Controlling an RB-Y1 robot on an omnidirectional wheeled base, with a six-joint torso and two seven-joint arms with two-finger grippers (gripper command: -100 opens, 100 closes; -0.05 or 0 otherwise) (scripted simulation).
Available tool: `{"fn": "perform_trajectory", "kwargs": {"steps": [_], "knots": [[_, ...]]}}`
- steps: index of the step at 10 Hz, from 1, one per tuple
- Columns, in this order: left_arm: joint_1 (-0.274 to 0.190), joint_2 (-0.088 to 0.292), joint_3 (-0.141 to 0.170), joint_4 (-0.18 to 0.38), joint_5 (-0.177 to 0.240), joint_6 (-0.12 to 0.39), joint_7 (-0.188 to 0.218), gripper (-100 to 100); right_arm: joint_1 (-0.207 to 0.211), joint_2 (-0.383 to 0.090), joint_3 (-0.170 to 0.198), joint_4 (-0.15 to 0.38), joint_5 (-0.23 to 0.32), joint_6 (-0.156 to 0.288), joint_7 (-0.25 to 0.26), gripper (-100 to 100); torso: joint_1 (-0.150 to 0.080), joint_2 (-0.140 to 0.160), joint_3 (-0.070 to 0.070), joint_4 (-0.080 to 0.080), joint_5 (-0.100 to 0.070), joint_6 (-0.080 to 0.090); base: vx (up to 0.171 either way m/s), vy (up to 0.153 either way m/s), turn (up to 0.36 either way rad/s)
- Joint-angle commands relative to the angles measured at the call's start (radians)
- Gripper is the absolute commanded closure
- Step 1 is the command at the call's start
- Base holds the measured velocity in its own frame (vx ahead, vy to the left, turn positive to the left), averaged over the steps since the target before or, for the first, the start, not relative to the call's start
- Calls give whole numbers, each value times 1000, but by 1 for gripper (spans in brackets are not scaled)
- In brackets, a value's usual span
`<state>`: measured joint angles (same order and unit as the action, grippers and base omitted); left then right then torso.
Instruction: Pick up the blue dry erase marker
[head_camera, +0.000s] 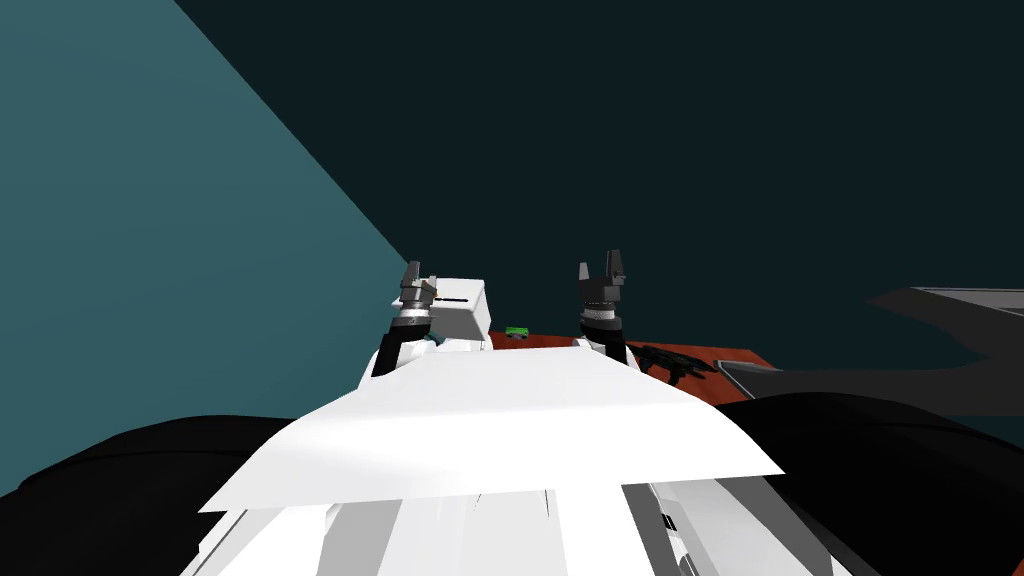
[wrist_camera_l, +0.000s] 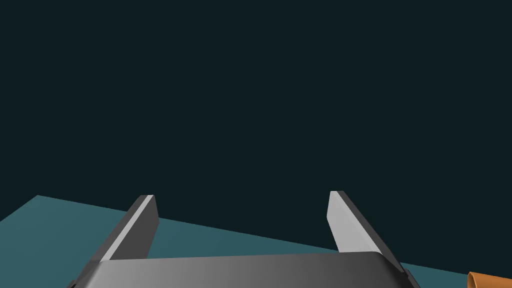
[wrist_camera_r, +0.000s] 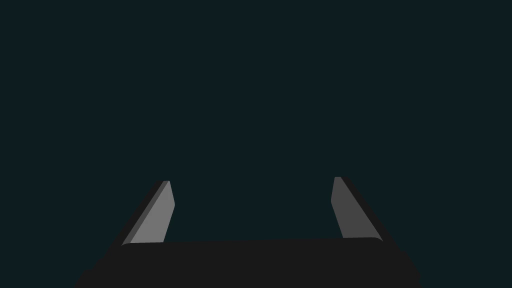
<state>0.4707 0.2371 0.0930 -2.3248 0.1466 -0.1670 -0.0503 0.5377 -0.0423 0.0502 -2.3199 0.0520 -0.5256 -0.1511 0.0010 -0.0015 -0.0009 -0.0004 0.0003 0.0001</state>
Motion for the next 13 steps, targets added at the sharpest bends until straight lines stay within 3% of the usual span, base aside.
{"fn": "perform_trajectory", "kwargs": {"steps": [1, 2, 3, 5, 8, 10, 11, 12, 13], "knots": [[-6, 39, 11, 4, 34, 50, 16, -100, 0, 0, 0, 0, 0, 0, 0, 0, 0, 0, 0, 0, 0, 0, 25, 7, 60], [-6, 39, 11, 4, 34, 76, 16, -100, 0, 0, 0, 0, 0, 0, 0, 0, 0, 0, 0, 0, 0, 0, 10, -13, 34], [-12, 70, 17, 8, 62, 106, 27, -100, 0, 0, 0, 0, 0, 0, 0, 0, -1, 1, 0, 0, 0, 0, 20, -20, 65], [-12, 70, 17, 8, 62, 141, 27, -100, 0, 0, 0, 0, 0, 0, 0, 0, -2, 1, 0, 0, 0, 0, 7, -6, 22], [-25, 131, 30, 17, 123, 232, 50, -100, 0, 0, 0, 0, 0, 0, 0, 0, -2, 0, 0, 0, 0, 0, 19, -19, 62], [-25, 131, 30, 17, 123, 275, 50, -100, 0, 0, 0, 0, 0, 0, 0, 0, -1, 1, 1, 0, 0, 0, 6, -6, 21], [-31, 161, 37, 22, 155, 310, 62, -100, 0, 0, 0, 0, 0, 0, 0, 0, -1, 1, 1, 0, 0, 0, 21, -21, 70], [-31, 161, 37, 22, 155, 341, 62, -100, 0, 0, 0, 0, 0, 0, 0, 0, -2, 0, 0, 0, 0, 0, 15, -14, 48], [-31, 161, 37, 22, 155, 344, 62, -100, 0, 0, 0, 0, 0, 0, 0, 0, -2, 1, 0, 0, 0, 0, -5, 5, -17]]}}
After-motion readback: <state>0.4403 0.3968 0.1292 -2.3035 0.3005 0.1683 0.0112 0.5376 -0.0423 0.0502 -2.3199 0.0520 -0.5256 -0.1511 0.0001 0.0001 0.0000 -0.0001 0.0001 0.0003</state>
